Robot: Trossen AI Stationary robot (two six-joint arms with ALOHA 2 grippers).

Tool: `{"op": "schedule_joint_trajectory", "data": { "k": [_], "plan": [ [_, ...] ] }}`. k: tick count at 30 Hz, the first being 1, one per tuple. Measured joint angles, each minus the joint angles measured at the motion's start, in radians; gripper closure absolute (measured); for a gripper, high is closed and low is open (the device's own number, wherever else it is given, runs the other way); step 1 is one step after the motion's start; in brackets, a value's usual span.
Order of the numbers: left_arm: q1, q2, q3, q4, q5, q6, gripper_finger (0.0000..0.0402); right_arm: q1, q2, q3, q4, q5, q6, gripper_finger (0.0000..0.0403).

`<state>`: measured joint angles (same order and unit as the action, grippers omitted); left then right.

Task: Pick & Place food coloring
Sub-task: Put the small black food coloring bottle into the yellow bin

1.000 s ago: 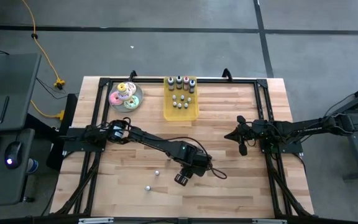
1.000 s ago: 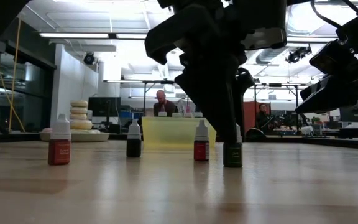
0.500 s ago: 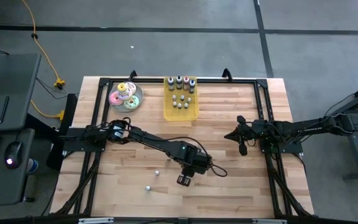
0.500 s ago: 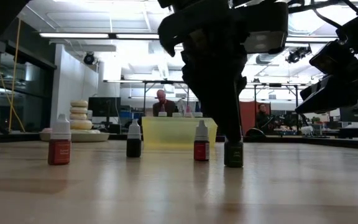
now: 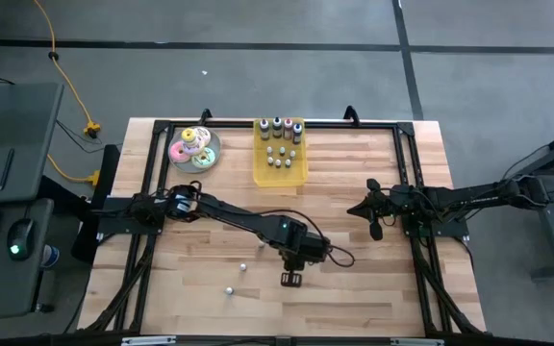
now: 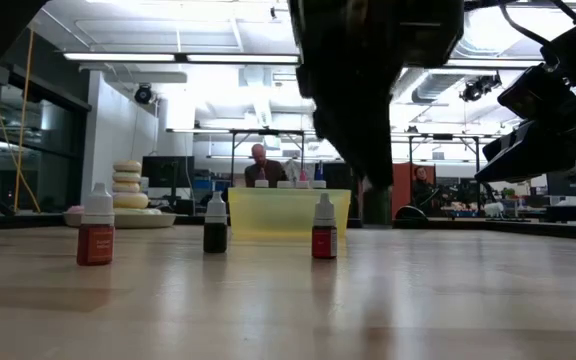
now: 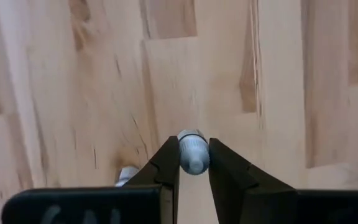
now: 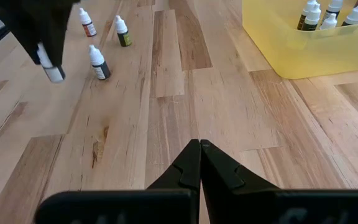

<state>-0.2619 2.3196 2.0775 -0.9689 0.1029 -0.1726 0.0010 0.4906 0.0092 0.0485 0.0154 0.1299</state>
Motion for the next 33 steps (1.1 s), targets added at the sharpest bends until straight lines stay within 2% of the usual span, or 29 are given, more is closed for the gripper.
{"op": "schedule_joint_trajectory", "data": {
  "k": [7, 14, 19, 25, 33],
  "plan": [
    [0.006, 0.000, 0.136, -0.115, -0.002, -0.137, 0.0352, 0.000, 0.000, 0.000, 0.000, 0.000, 0.000, 0.0402],
    [0.006, 0.001, 0.275, -0.233, 0.005, -0.184, 0.0352, 0.000, 0.000, 0.000, 0.000, 0.000, 0.000, 0.0402],
    [0.007, -0.045, 0.268, -0.245, 0.015, -0.197, 0.0352, 0.000, 0.000, 0.000, 0.000, 0.000, 0.000, 0.0402],
    [0.022, -0.118, 0.268, -0.343, 0.003, -0.203, 0.0353, 0.000, 0.001, 0.000, -0.002, 0.000, 0.000, 0.0402],
    [0.078, -0.213, 0.268, -0.457, -0.114, -0.244, 0.0353, 0.000, 0.000, 0.000, -0.005, 0.000, 0.000, 0.0402]
  ]
}}
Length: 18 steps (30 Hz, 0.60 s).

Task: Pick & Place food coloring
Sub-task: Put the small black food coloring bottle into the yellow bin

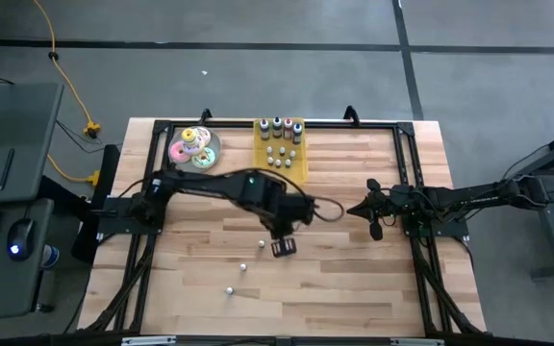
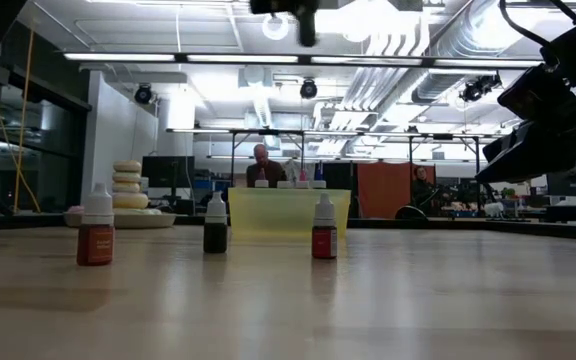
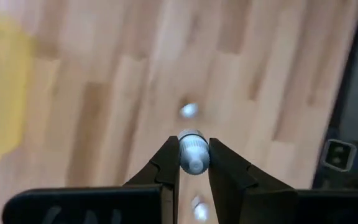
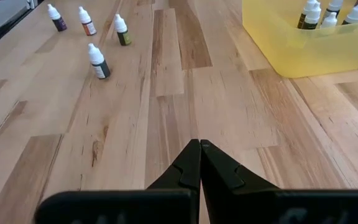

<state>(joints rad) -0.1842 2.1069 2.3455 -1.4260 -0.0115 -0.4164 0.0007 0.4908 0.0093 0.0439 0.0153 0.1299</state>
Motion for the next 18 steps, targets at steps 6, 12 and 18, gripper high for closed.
{"op": "schedule_joint_trajectory", "data": {
  "k": [6, 12, 18],
  "plan": [
    [0.048, -0.041, 0.000, -0.078, -0.109, -0.036, 0.0353, 0.000, 0.000, 0.000, 0.000, 0.000, 0.000, 0.0402],
    [0.096, -0.074, -0.001, -0.130, -0.221, -0.032, 0.0353, 0.000, 0.000, 0.000, -0.001, 0.000, 0.000, 0.0402],
    [0.162, -0.089, -0.003, -0.134, -0.287, 0.042, 0.0353, 0.000, 0.000, 0.000, 0.001, 0.000, 0.000, 0.0402]
  ]
}}
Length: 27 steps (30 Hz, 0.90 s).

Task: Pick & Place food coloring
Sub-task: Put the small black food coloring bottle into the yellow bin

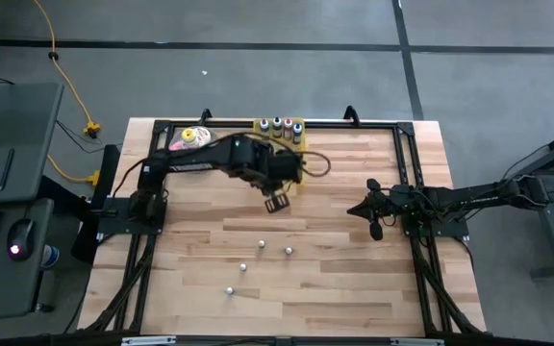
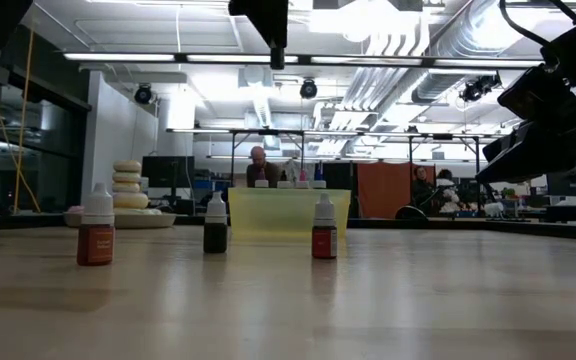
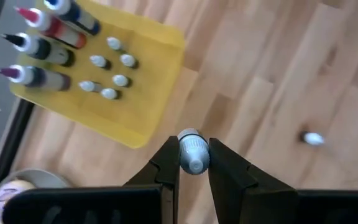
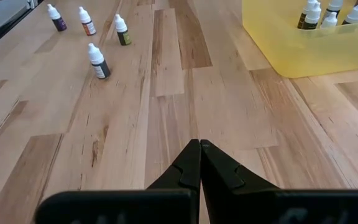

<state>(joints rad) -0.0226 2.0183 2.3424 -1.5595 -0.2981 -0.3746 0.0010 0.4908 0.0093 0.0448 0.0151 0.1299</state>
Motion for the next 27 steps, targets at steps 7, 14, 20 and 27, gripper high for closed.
{"op": "schedule_joint_trajectory", "data": {
  "k": [7, 14, 20, 27],
  "plan": [
    [0.104, -0.002, -0.061, 0.065, 0.000, 0.129, 0.0353, 0.000, 0.000, 0.000, 0.002, 0.000, 0.000, 0.0402],
    [0.178, -0.001, -0.153, 0.211, 0.075, 0.260, 0.0353, 0.000, 0.000, 0.000, 0.002, 0.000, 0.000, 0.0402],
    [0.215, 0.000, -0.262, 0.378, 0.173, 0.377, 0.0353, 0.000, 0.000, 0.000, 0.001, 0.000, 0.000, 0.0402],
    [0.255, 0.000, -0.419, 0.600, 0.205, 0.498, 0.0353, 0.000, 0.000, 0.000, 0.002, 0.000, 0.000, 0.0402]
  ]
}}
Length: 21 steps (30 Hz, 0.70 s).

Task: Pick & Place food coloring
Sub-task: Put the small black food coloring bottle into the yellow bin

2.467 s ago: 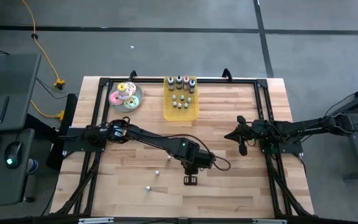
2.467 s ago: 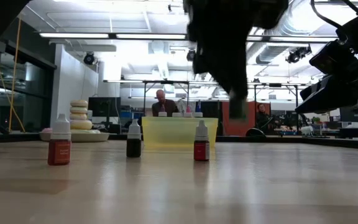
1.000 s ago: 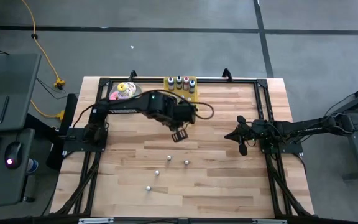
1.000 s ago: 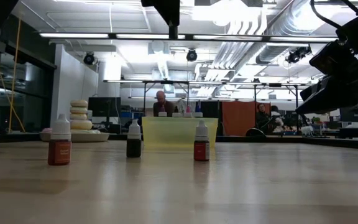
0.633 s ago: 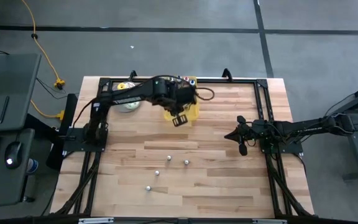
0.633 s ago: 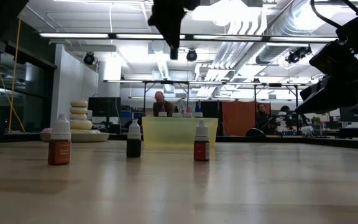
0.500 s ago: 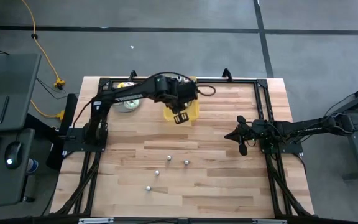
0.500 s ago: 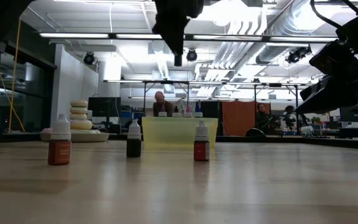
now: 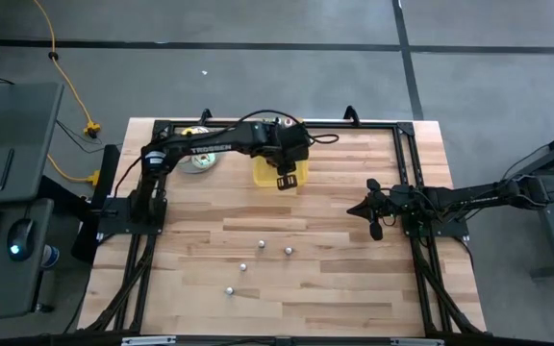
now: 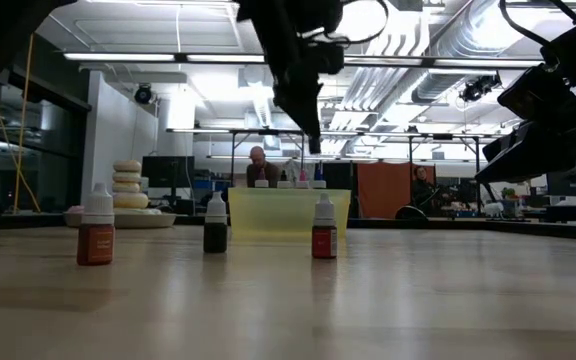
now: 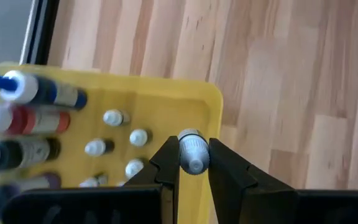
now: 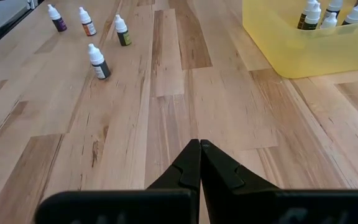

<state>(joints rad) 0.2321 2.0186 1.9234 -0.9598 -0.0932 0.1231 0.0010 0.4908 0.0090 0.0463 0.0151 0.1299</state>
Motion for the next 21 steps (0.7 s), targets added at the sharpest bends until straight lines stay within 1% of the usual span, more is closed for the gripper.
{"op": "schedule_joint_trajectory", "data": {
  "k": [4, 6, 9, 11, 13, 15, 18, 20, 21],
  "plan": [
    [0.024, 0.015, -0.061, 0.089, 0.012, 0.031, 0.0353, 0.000, 0.000, 0.000, 0.000, 0.000, 0.000, 0.0402],
    [0.040, 0.025, -0.077, 0.097, 0.026, 0.030, 0.0353, 0.000, 0.000, 0.000, 0.000, 0.000, 0.000, 0.0402],
    [0.059, 0.046, -0.075, 0.153, 0.061, 0.032, 0.0353, 0.000, 0.000, 0.000, 0.002, 0.000, 0.000, 0.0402],
    [0.071, 0.051, -0.077, 0.140, 0.072, 0.043, 0.0353, 0.000, 0.000, 0.000, -0.001, 0.000, 0.000, 0.0402],
    [0.074, 0.071, -0.072, 0.187, 0.073, 0.061, 0.0353, 0.000, -0.001, 0.000, -0.003, 0.000, 0.000, 0.0402],
    [0.087, 0.078, -0.078, 0.156, 0.083, 0.064, 0.0353, 0.000, -0.001, 0.000, -0.005, 0.000, 0.000, 0.0402],
    [0.092, 0.101, -0.073, 0.197, 0.084, 0.077, 0.0353, 0.000, -0.001, 0.000, -0.004, 0.000, 0.000, 0.0402],
    [0.102, 0.106, -0.077, 0.168, 0.082, 0.097, 0.0353, 0.000, -0.001, 0.000, -0.005, 0.000, 0.000, 0.0402],
    [0.102, 0.114, -0.076, 0.190, 0.076, 0.108, 0.0353, 0.000, -0.001, 0.000, -0.004, 0.000, 0.000, 0.0402]
  ]
}}
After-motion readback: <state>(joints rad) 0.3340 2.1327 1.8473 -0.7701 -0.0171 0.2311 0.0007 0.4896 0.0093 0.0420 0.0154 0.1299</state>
